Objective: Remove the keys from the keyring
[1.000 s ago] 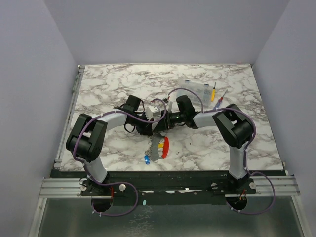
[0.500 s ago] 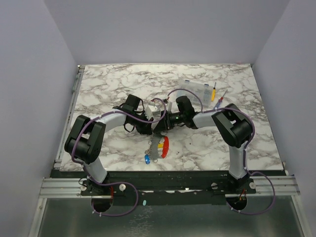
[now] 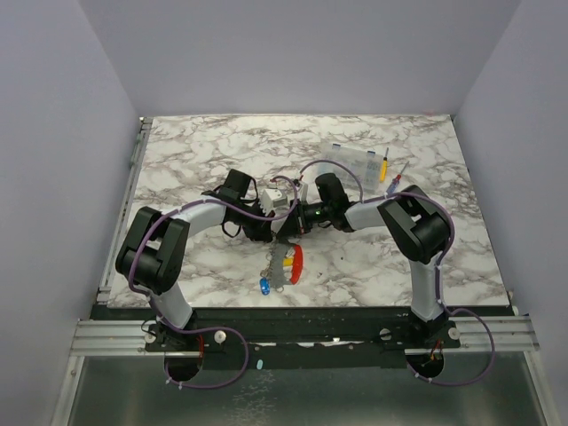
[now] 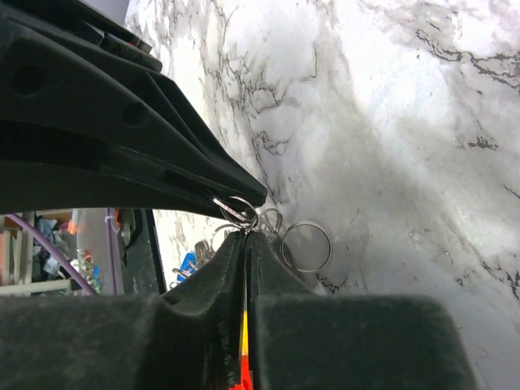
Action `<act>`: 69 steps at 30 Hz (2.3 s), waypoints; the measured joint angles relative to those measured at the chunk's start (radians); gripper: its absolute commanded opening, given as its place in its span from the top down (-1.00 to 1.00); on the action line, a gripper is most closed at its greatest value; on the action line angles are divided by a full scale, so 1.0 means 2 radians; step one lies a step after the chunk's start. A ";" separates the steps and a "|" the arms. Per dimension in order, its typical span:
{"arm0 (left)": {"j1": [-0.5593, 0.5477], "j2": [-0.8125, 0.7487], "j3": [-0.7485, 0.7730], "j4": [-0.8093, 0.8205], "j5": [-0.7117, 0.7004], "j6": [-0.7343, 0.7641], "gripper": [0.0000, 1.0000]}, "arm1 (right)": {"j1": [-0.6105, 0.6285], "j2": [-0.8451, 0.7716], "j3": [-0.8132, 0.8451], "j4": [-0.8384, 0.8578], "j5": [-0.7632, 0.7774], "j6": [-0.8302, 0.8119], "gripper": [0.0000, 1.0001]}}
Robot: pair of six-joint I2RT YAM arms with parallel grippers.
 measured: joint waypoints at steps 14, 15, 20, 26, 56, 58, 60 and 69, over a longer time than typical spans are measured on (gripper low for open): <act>0.017 0.010 0.000 -0.004 0.002 -0.006 1.00 | 0.000 -0.020 -0.034 0.057 0.004 -0.074 0.99; 0.018 0.010 0.000 -0.004 0.002 -0.006 1.00 | 0.000 -0.023 -0.040 0.065 0.007 -0.081 0.99; 0.017 0.012 0.002 -0.008 0.004 -0.008 1.00 | 0.003 -0.038 -0.075 0.114 0.025 -0.106 0.99; 0.018 0.017 0.007 -0.012 0.008 -0.013 1.00 | 0.011 -0.047 -0.098 0.153 0.046 -0.124 0.99; 0.019 0.036 0.033 -0.049 0.017 -0.027 1.00 | 0.056 -0.074 -0.167 0.270 0.190 -0.169 0.99; 0.017 0.033 0.034 -0.054 0.015 -0.027 1.00 | 0.056 -0.074 -0.164 0.265 0.190 -0.169 0.99; 0.014 0.031 0.037 -0.057 0.013 -0.029 1.00 | 0.056 -0.074 -0.160 0.261 0.190 -0.168 0.99; 0.004 0.003 0.042 -0.059 0.006 -0.035 1.00 | 0.056 -0.074 -0.153 0.252 0.190 -0.165 0.99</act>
